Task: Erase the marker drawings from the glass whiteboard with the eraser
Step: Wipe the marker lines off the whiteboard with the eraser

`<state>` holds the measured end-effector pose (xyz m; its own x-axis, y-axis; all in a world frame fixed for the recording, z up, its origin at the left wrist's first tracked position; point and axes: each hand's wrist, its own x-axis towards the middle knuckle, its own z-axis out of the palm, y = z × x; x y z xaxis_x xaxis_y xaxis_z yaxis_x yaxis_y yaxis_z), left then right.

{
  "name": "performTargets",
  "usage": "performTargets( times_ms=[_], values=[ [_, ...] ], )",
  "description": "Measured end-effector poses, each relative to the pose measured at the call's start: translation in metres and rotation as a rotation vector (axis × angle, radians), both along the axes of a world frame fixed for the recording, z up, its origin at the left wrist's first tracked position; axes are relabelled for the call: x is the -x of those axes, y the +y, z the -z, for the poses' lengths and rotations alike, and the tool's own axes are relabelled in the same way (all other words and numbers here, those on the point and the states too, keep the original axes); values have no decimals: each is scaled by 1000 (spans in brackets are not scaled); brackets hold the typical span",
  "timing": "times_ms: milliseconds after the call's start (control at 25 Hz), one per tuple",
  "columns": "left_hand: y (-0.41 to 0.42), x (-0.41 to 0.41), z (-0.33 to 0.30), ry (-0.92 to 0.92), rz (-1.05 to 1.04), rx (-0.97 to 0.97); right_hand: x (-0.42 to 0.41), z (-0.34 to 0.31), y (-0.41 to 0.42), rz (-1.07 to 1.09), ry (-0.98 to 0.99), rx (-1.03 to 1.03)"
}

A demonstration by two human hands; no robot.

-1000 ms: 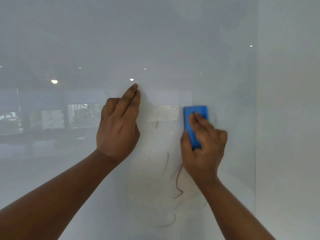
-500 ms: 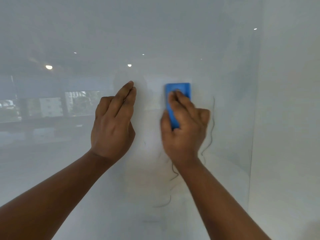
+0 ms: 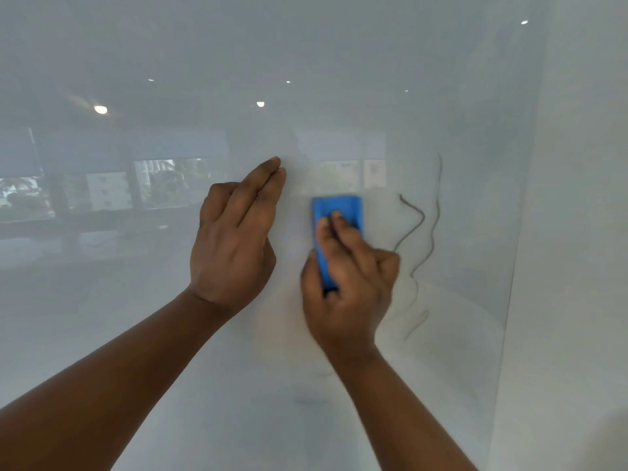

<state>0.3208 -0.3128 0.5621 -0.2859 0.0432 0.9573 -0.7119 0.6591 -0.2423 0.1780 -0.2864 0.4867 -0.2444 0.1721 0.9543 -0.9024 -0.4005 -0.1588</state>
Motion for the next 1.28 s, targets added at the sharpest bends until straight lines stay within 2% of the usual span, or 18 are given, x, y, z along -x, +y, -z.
performTargets(
  times_ms=[80, 160, 280, 360, 400, 480, 560, 640, 760, 800, 960, 1080, 1200, 1280],
  values=[
    [-2, -3, 5, -3, -5, 9, -15, 43, 3, 11, 154, -44],
    [-3, -5, 11, -23, -3, 17, 2, 75, 15, 17, 205, -99],
    [-2, -4, 21, -57, -29, 38, 37, 69, 15, 86, 8, -39],
    [-3, -4, 26, -82, -28, 44, 26, 64, 4, 59, -148, 5],
    [-4, -4, 29, -90, -17, 47, 8, 72, 0, 49, -139, 2],
    [-4, -7, 31, -96, 5, 50, -26, 111, -1, 31, 11, -60],
    [-5, -10, 33, -98, 36, 43, -27, 143, 9, -4, 87, -151],
    [-4, -11, 36, -83, 68, 25, -4, 146, 14, 40, 4, -155],
    [-2, -10, 44, -72, 96, 6, 1, 125, 10, 92, -321, -48],
    [-3, -10, 48, -74, 108, 5, -14, 123, 6, 90, -374, -27],
    [-8, -13, 52, -84, 166, 35, -97, 158, -5, 29, -207, -104],
    [-9, -16, 53, -52, 182, 35, -74, 179, 4, 26, -126, -161],
    [-8, -15, 56, -63, 198, 33, -17, 164, 13, 136, -391, -75],
    [-8, -14, 58, -71, 204, 30, 2, 131, 9, 110, -575, -9]
  ],
)
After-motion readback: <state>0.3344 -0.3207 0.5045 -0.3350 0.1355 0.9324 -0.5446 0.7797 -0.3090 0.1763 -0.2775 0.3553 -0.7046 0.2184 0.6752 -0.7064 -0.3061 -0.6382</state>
